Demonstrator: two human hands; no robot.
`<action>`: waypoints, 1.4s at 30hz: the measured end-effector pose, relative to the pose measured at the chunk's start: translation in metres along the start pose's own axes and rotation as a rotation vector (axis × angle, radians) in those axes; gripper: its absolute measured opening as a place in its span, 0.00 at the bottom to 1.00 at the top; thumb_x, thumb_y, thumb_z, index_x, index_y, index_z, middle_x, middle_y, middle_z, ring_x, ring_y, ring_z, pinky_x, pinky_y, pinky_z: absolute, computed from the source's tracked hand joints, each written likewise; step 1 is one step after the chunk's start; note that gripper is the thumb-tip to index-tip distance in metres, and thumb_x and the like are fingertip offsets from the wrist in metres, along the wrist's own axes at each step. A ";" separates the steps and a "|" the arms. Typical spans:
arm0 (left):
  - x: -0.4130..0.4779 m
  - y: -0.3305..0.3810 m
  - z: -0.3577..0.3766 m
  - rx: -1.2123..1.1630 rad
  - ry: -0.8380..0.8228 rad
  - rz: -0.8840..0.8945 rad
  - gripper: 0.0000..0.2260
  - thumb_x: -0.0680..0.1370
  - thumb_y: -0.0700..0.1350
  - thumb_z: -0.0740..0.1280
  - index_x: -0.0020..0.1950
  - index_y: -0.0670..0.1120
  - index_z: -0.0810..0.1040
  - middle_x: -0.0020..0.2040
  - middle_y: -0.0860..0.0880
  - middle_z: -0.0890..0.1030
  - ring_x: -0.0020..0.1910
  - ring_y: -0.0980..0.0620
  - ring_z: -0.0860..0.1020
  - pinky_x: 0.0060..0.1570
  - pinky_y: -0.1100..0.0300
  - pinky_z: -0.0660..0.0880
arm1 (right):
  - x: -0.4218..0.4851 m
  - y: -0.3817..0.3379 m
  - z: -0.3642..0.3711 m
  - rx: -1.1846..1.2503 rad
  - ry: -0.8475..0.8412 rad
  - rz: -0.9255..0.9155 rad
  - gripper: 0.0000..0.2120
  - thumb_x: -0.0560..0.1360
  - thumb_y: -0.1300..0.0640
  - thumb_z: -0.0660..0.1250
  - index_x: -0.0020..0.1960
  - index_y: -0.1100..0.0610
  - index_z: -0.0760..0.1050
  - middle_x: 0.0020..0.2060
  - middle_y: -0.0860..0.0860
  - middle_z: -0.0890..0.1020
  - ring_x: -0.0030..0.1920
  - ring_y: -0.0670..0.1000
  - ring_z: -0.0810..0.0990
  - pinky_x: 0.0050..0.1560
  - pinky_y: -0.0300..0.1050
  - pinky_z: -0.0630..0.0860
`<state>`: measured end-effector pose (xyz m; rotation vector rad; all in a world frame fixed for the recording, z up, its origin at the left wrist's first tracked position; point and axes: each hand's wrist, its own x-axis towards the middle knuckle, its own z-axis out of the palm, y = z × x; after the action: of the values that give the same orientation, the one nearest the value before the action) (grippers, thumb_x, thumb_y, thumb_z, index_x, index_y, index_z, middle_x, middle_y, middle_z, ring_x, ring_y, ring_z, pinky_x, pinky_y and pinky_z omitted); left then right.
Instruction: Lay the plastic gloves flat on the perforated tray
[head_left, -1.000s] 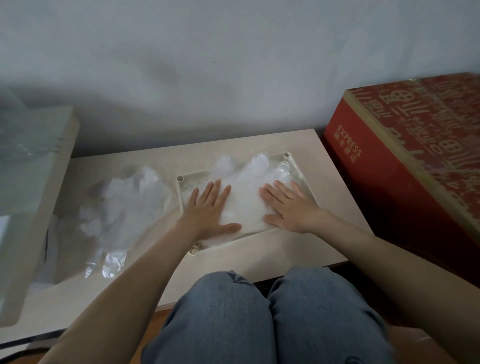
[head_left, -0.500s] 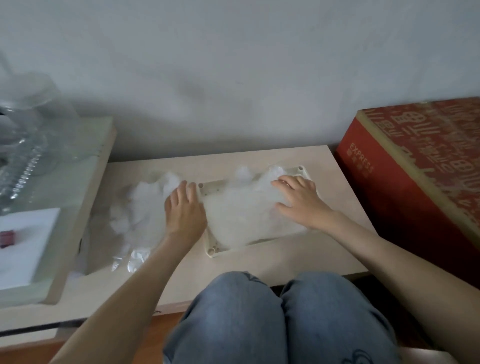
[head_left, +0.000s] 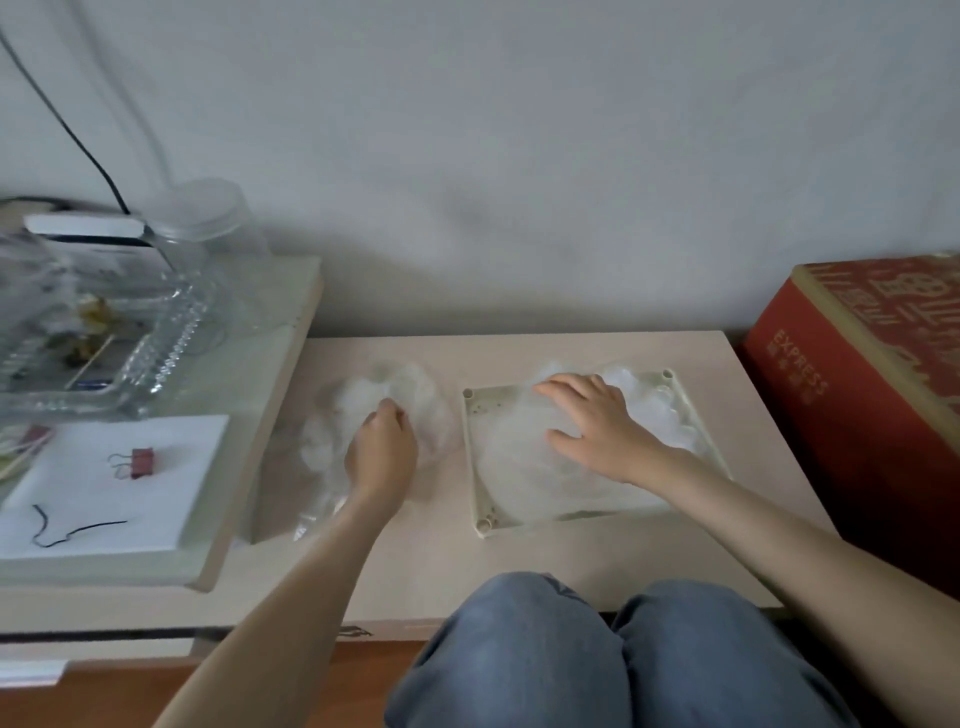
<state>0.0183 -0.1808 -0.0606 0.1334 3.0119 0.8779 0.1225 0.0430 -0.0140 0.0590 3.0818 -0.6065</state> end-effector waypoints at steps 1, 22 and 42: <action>-0.001 0.008 -0.010 -0.149 0.051 -0.055 0.07 0.81 0.41 0.56 0.45 0.43 0.71 0.41 0.44 0.76 0.41 0.43 0.73 0.39 0.55 0.66 | 0.004 -0.002 -0.001 0.060 0.002 0.025 0.23 0.77 0.55 0.62 0.71 0.52 0.65 0.68 0.46 0.66 0.69 0.49 0.60 0.62 0.39 0.52; -0.009 0.095 -0.033 -1.929 -0.890 -0.335 0.17 0.75 0.50 0.60 0.51 0.39 0.79 0.55 0.39 0.82 0.57 0.39 0.80 0.61 0.44 0.73 | 0.009 0.027 -0.021 1.813 -0.038 0.311 0.09 0.60 0.59 0.78 0.36 0.62 0.80 0.31 0.56 0.81 0.39 0.56 0.84 0.52 0.49 0.81; -0.015 0.085 0.037 -0.448 -0.590 0.001 0.04 0.81 0.41 0.59 0.48 0.42 0.69 0.35 0.45 0.78 0.22 0.50 0.72 0.23 0.61 0.70 | -0.013 0.103 -0.024 1.250 -0.264 0.428 0.26 0.75 0.69 0.64 0.67 0.47 0.68 0.50 0.54 0.83 0.36 0.43 0.76 0.37 0.38 0.67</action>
<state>0.0414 -0.0908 -0.0463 0.3226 2.2262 1.2248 0.1395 0.1465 -0.0309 0.5339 1.8738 -2.0737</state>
